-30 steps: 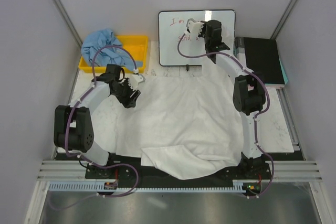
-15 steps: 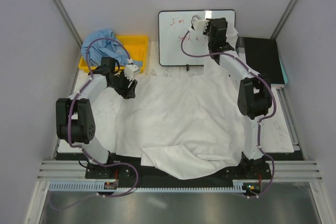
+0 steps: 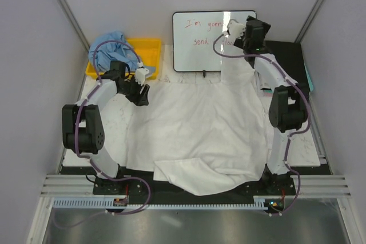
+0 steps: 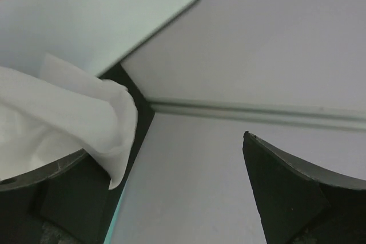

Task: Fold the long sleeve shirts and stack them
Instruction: Flatten the shirt out

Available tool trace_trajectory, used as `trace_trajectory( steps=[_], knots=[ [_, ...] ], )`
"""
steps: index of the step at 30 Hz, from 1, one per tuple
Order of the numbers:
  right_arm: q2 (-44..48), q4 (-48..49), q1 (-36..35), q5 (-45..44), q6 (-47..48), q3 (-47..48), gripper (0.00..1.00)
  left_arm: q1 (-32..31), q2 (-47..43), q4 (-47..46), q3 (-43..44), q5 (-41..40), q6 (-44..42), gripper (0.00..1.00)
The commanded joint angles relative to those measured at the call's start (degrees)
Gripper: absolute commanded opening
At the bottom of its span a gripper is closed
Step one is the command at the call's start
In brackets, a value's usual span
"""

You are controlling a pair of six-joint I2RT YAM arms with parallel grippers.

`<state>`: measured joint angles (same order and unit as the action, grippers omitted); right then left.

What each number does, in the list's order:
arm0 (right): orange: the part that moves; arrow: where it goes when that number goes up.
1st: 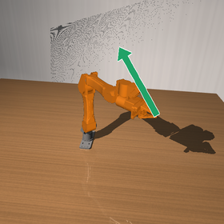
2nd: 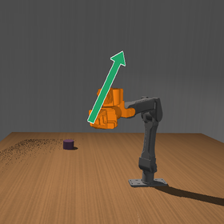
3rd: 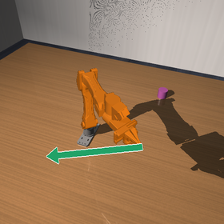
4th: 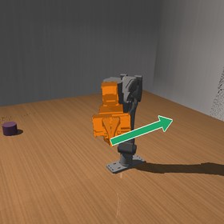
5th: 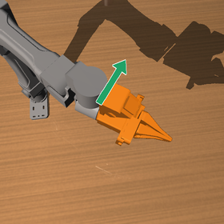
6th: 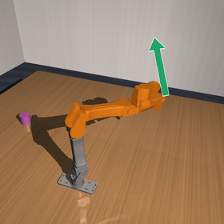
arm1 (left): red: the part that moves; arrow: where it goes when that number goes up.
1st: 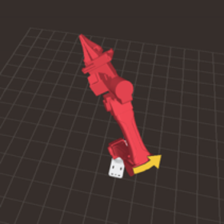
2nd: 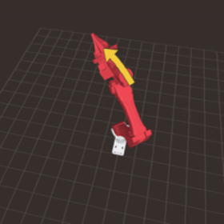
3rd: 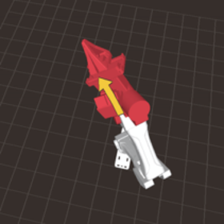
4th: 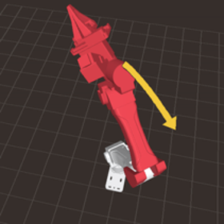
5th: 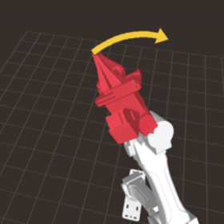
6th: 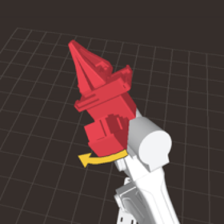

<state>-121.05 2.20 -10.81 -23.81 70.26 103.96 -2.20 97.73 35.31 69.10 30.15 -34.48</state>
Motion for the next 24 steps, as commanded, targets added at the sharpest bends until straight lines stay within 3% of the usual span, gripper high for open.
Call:
trace_trajectory(
  steps=[1,4,5,10,13,14,16,19,22,23,24],
  knots=[
    [15.2,-19.5,7.7,6.2,-15.2,-0.3,0.98,0.3,3.0,-1.9,4.3,1.1,2.0,0.66],
    [16.5,-36.0,9.9,11.6,-26.7,2.2,0.98,0.3,5.3,-1.7,6.0,0.6,2.0,0.66],
    [16.7,-39.1,10.4,16.4,-32.0,2.2,0.98,0.3,5.5,-1.6,6.2,0.4,2.0,0.66],
    [14.6,-48.2,12.6,27.5,-40.5,1.0,0.97,0.2,6.9,-1.5,6.4,-0.3,2.2,0.66],
    [9.4,-48.3,11.8,28.7,-40.9,8.1,0.61,0.2,7.0,-1.3,5.9,-0.2,2.0,0.66],
    [7.2,-48.9,11.3,27.7,-40.1,11.4,0.31,0.3,6.9,-1.3,6.0,-0.3,2.0,0.66],
    [1.3,-50.4,8.4,21.7,-36.3,19.8,0.15,0.3,6.3,-1.2,5.8,-0.4,2.2,0.66],
    [-1.9,-55.6,8.5,20.6,-35.1,25.6,0.25,0.3,4.8,-1.0,5.0,-0.4,2.5,0.66],
    [2.3,-59.2,13.7,27.1,-33.5,19.5,0.63,0.4,4.0,-0.6,3.9,-0.5,1.5,0.67],
    [3.9,-59.6,15.3,28.8,-31.0,17.0,0.84,0.4,4.0,-0.5,3.6,-0.4,1.3,0.68],
    [6.5,-59.8,18.0,29.7,-29.8,14.5,0.96,0.4,4.1,-0.3,3.5,-0.4,1.3,0.68]
  ],
)
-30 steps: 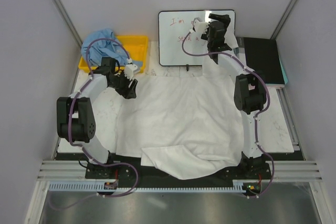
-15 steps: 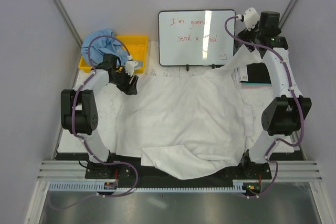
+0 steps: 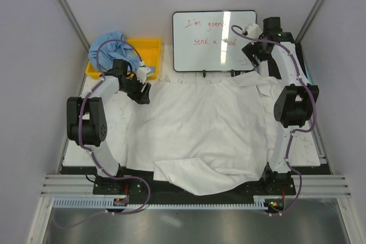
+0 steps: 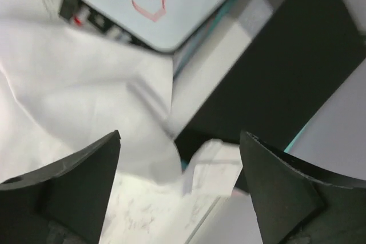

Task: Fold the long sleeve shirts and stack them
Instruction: Flatten the shirt out

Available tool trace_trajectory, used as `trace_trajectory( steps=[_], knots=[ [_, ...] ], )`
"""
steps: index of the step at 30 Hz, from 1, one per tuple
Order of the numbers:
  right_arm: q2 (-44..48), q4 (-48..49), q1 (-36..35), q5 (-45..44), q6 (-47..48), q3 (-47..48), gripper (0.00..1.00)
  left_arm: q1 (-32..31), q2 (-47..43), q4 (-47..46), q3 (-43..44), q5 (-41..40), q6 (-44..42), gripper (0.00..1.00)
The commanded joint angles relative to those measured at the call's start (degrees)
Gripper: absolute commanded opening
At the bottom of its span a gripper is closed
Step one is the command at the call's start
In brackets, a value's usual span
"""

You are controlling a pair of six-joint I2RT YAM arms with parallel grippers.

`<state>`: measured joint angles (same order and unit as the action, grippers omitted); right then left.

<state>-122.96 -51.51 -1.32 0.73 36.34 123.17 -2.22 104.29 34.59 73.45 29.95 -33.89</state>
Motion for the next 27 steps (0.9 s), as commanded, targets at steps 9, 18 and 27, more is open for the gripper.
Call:
trace_trajectory(
  steps=[9,18,27],
  knots=[
    [5.9,-6.5,13.3,1.9,8.7,-15.2,0.97,0.4,-1.5,0.9,-0.1,0.5,0.1,0.68],
    [-2.7,-12.0,13.3,5.9,4.3,-8.0,0.58,0.9,-2.7,0.7,-2.7,0.4,-1.1,0.68],
    [-0.3,-13.4,6.6,9.9,-1.9,9.9,0.00,1.2,-2.1,0.7,-2.4,0.7,-0.1,0.66]
  ],
)
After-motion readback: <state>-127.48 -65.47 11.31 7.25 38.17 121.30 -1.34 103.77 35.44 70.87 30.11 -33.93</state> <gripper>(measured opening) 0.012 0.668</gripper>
